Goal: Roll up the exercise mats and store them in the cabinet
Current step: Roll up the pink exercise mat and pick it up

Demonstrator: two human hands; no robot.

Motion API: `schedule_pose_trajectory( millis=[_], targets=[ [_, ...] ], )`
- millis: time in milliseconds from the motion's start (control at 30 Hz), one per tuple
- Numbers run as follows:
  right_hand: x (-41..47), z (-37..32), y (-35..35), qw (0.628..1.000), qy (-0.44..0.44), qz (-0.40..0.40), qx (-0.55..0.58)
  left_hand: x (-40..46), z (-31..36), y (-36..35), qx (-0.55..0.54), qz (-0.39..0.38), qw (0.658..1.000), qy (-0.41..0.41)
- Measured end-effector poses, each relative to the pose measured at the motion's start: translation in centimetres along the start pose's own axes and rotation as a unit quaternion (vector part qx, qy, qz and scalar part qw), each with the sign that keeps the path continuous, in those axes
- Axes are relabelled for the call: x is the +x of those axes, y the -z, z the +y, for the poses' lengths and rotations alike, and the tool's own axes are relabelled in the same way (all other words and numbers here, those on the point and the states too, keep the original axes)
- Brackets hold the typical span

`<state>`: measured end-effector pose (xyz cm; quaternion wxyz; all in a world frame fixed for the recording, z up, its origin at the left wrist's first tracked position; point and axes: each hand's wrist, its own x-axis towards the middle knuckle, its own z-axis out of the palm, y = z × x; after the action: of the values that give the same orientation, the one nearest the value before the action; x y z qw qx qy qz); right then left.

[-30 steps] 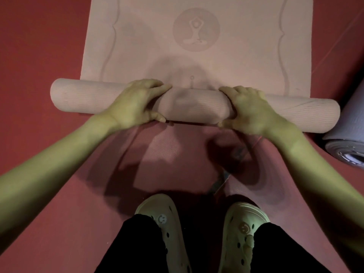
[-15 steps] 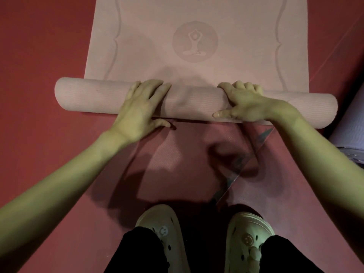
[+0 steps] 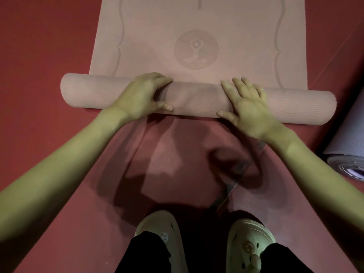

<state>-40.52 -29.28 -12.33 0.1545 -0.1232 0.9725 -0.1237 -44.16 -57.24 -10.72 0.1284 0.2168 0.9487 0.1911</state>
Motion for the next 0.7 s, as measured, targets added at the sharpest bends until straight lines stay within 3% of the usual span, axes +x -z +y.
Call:
schedule_pose_trajectory(
  millis=[67, 167, 400, 567, 700],
  targets=[
    [1.2, 0.6, 0.8, 0.999, 0.005, -0.034, 0.017, -1.1, 0.0, -1.3, 0.056, 0.050, 0.997, -0.017],
    [2.8, 1.2, 2.0, 0.998, 0.010, -0.065, 0.024, -1.7, 0.0, -2.6, 0.121, 0.038, 0.992, 0.006],
    [4.2, 0.8, 2.5, 0.997, 0.013, -0.053, -0.061, 1.8, -1.0, -2.0, 0.152, 0.035, 0.988, 0.010],
    [4.4, 0.6, 3.0, 0.999, 0.012, -0.013, -0.047, 1.8, -0.5, -1.2, 0.162, 0.037, 0.986, -0.006],
    [2.6, 0.0, 2.6, 0.999, 0.010, -0.027, -0.031, 0.0, 0.5, -1.0, 0.159, 0.025, 0.987, -0.008]
  ],
)
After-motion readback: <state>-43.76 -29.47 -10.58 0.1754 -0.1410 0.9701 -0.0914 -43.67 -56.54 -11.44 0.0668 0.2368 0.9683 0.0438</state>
